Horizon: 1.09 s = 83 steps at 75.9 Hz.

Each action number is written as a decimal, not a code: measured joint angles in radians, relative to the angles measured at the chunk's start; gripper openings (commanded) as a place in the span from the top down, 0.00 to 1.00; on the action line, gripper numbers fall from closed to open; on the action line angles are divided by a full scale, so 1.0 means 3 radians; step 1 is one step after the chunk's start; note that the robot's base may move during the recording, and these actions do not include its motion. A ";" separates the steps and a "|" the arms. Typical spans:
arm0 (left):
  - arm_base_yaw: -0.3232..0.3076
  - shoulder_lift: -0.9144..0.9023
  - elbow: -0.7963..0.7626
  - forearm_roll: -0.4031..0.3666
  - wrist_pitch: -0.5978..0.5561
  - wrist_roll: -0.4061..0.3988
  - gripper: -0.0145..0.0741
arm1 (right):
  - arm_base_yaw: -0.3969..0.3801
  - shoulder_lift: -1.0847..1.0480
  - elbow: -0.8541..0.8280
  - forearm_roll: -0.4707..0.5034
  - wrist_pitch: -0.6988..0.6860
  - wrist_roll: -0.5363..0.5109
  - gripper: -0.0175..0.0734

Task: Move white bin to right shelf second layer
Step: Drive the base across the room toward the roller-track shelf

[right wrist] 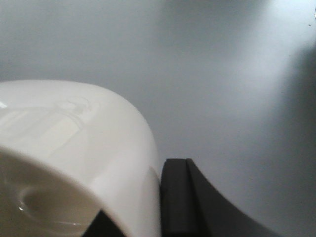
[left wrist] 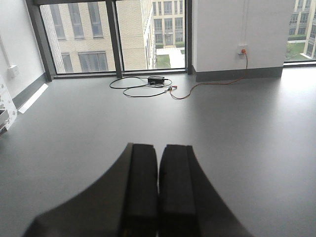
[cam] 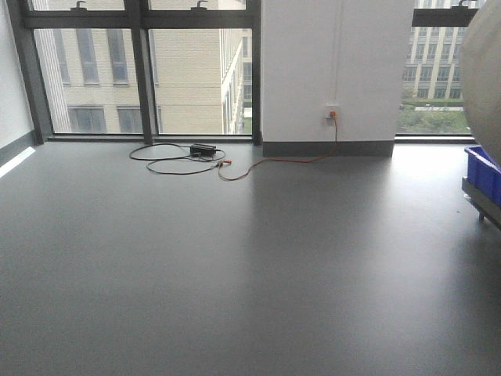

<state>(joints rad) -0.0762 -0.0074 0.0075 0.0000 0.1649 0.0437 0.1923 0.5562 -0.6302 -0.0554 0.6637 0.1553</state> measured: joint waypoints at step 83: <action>0.0000 0.0000 0.0000 0.0000 0.0000 0.0000 0.74 | 0.0000 0.0000 0.0000 0.0000 -0.0006 0.0000 0.75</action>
<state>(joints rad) -0.0762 -0.0074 0.0075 0.0000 0.1649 0.0437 0.1923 0.5562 -0.6302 -0.0554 0.6620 0.1553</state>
